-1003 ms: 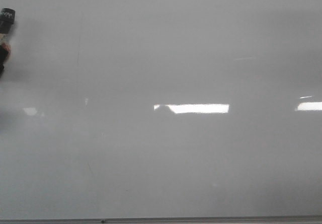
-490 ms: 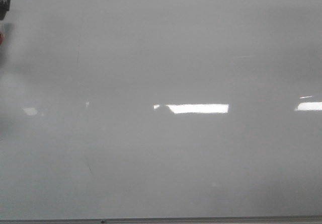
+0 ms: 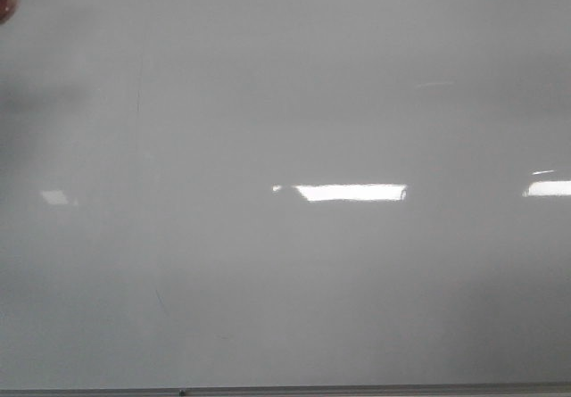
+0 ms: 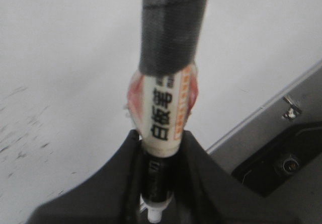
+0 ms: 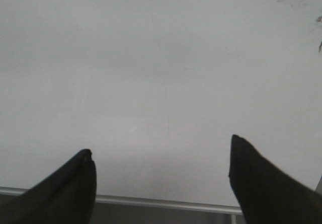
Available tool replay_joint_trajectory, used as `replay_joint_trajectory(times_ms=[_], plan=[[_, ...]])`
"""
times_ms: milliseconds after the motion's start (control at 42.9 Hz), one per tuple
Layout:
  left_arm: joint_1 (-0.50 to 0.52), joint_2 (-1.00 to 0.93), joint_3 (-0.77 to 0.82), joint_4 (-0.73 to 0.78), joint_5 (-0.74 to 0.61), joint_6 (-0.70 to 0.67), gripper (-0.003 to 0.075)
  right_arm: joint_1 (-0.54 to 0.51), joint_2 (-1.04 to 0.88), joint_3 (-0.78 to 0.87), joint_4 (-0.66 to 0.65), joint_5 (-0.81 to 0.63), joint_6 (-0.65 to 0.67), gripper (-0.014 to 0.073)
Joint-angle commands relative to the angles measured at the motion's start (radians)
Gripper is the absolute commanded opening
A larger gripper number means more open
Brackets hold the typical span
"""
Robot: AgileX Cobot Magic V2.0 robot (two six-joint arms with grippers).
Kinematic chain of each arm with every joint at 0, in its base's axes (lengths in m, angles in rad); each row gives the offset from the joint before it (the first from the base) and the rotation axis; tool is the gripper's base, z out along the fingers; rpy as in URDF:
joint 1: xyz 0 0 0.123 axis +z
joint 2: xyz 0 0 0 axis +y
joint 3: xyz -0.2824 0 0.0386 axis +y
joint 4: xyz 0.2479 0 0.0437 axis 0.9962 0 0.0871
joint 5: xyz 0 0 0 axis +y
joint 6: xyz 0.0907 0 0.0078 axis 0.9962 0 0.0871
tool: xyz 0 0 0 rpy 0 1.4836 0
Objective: Write number 8 on whiteboard
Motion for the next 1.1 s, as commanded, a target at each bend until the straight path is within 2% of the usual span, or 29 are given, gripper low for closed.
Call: replay_joint_trajectory(times_ms=[0, 373, 537, 630, 700, 770, 957, 1073], plan=[[-0.071, -0.019, -0.043, -0.044, 0.007, 0.076, -0.0021, 0.003, 0.068, -0.068, 0.014, -0.016, -0.056, 0.0571], [-0.342, 0.11, -0.104, -0.055, 0.099, 0.194, -0.0021, 0.147, 0.309, -0.2, 0.24, 0.151, -0.449, 0.0571], [-0.426, 0.131, -0.104, -0.057, 0.095, 0.241, -0.002, 0.21, 0.38, -0.23, 0.415, 0.24, -0.722, 0.0571], [-0.462, 0.133, -0.106, -0.061, 0.091, 0.246, -0.002, 0.252, 0.404, -0.23, 0.512, 0.254, -0.909, 0.0571], [-0.486, 0.133, -0.106, -0.061, 0.087, 0.246, -0.002, 0.308, 0.417, -0.23, 0.586, 0.251, -0.998, 0.0571], [-0.508, 0.133, -0.106, -0.061, 0.082, 0.246, -0.002, 0.358, 0.428, -0.231, 0.63, 0.236, -1.043, 0.0571], [-0.552, 0.133, -0.106, -0.061, 0.07, 0.252, -0.002, 0.474, 0.491, -0.27, 0.633, 0.186, -1.047, 0.0566], [-0.563, 0.133, -0.106, -0.063, 0.07, 0.252, -0.002, 0.531, 0.533, -0.301, 0.634, 0.171, -1.047, 0.0514]])
